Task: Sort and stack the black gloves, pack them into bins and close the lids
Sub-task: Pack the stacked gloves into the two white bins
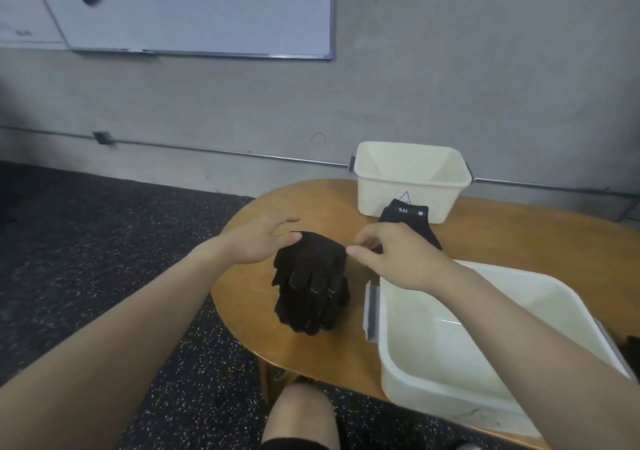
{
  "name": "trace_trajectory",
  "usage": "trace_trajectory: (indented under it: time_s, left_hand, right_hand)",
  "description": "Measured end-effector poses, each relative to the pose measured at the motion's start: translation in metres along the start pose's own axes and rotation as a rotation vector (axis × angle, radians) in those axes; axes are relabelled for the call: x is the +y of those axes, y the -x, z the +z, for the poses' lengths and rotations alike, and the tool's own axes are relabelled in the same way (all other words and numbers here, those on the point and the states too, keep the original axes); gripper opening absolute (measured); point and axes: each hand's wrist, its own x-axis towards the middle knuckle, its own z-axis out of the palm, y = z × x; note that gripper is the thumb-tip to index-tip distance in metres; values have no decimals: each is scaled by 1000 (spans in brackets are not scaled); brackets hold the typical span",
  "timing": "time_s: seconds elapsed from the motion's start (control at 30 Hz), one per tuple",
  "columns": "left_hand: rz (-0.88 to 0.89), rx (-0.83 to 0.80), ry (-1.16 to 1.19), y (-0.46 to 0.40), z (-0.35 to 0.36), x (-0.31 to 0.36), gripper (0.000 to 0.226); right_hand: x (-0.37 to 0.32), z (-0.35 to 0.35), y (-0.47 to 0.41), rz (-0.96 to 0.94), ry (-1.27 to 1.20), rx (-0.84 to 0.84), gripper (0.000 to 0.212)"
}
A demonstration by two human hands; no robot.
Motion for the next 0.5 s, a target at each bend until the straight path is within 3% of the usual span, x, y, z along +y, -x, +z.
trace_trajectory:
  time_s: [0.2, 0.37, 0.5]
  left_hand:
    - [8, -196, 93, -32, 0, -16, 67]
    - [46, -259, 113, -38, 4, -21, 41]
    - [67, -255, 163, -38, 10, -28, 51]
  right_hand:
    - [1, 32, -49, 14, -7, -67, 54]
    - [6, 48, -76, 10, -77, -183, 72]
    - [11, 53, -86, 35, -91, -290, 75]
